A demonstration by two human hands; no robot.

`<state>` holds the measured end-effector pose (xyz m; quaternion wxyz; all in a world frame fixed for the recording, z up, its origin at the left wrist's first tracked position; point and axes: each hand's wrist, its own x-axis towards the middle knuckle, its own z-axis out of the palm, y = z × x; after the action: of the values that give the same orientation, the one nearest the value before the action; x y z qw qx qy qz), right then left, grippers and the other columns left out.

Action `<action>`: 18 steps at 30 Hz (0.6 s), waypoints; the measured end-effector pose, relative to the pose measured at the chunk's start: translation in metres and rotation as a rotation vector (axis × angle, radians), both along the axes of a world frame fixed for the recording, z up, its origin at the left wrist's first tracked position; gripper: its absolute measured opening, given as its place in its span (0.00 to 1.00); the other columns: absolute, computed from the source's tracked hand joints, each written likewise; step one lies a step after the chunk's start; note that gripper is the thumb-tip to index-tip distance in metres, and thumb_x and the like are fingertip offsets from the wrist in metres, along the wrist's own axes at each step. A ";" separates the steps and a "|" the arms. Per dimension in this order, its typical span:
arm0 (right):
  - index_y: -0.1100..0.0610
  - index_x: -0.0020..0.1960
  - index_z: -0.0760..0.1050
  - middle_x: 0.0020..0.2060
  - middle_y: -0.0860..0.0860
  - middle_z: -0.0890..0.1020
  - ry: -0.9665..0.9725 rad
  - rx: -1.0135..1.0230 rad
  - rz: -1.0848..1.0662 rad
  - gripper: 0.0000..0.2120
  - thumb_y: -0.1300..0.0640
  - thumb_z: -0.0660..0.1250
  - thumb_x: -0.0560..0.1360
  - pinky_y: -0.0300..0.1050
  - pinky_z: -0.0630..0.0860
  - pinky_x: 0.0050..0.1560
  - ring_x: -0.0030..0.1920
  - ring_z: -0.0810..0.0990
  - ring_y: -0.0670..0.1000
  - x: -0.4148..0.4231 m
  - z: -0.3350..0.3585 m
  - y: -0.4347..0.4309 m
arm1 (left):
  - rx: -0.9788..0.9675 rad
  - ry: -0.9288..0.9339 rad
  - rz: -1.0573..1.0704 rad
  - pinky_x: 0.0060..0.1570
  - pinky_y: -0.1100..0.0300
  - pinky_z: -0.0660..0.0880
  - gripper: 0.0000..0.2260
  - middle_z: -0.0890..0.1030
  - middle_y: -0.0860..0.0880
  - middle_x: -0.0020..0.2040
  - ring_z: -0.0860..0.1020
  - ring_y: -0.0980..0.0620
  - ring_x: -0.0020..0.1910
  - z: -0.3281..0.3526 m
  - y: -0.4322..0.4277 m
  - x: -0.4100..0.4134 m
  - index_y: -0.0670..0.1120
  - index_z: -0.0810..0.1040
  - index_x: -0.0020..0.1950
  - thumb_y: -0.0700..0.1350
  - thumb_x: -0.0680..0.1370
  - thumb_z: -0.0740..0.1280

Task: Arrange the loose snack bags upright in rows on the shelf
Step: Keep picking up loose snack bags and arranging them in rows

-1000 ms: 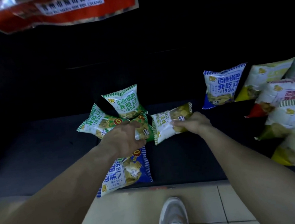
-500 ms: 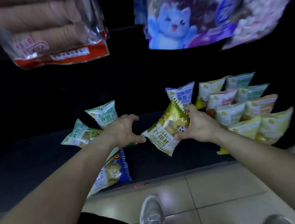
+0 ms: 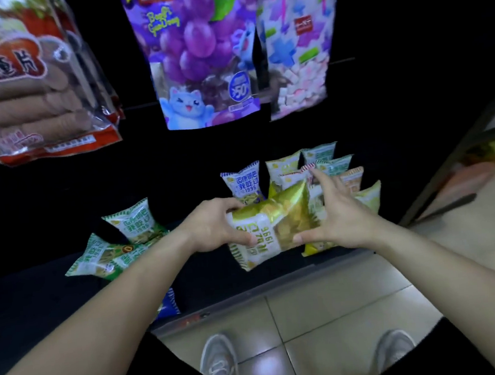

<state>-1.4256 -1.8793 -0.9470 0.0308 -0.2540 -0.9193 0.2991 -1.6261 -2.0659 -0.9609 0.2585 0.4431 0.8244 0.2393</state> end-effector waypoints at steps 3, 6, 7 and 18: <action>0.46 0.80 0.48 0.76 0.48 0.55 0.044 0.196 0.073 0.58 0.31 0.76 0.62 0.54 0.63 0.73 0.77 0.58 0.54 0.005 0.002 0.004 | -0.169 0.300 -0.080 0.44 0.57 0.75 0.36 0.80 0.58 0.46 0.78 0.56 0.46 -0.002 0.009 0.009 0.57 0.75 0.65 0.67 0.60 0.78; 0.48 0.80 0.53 0.76 0.47 0.60 -0.083 0.314 0.205 0.53 0.28 0.72 0.64 0.57 0.64 0.73 0.75 0.60 0.53 0.002 -0.005 0.000 | -0.264 0.458 -0.162 0.43 0.55 0.75 0.34 0.78 0.58 0.45 0.76 0.55 0.46 0.000 0.024 0.021 0.60 0.75 0.62 0.69 0.59 0.76; 0.48 0.80 0.53 0.76 0.47 0.61 -0.146 0.307 0.230 0.53 0.28 0.71 0.64 0.58 0.64 0.72 0.76 0.61 0.53 -0.001 -0.011 -0.001 | -0.275 0.492 -0.190 0.41 0.56 0.73 0.34 0.78 0.58 0.45 0.75 0.55 0.46 0.000 0.029 0.025 0.60 0.75 0.62 0.69 0.59 0.76; 0.49 0.73 0.68 0.64 0.48 0.77 -0.211 0.049 0.178 0.41 0.37 0.77 0.65 0.51 0.76 0.59 0.61 0.77 0.51 -0.009 -0.033 0.028 | 0.022 0.086 -0.061 0.51 0.59 0.78 0.36 0.78 0.59 0.49 0.79 0.59 0.49 -0.008 0.058 0.028 0.60 0.71 0.64 0.57 0.59 0.83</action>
<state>-1.4342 -1.8515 -0.9804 -0.0866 -0.2007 -0.9433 0.2497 -1.5979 -2.0076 -0.9692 0.2249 0.4806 0.8182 0.2212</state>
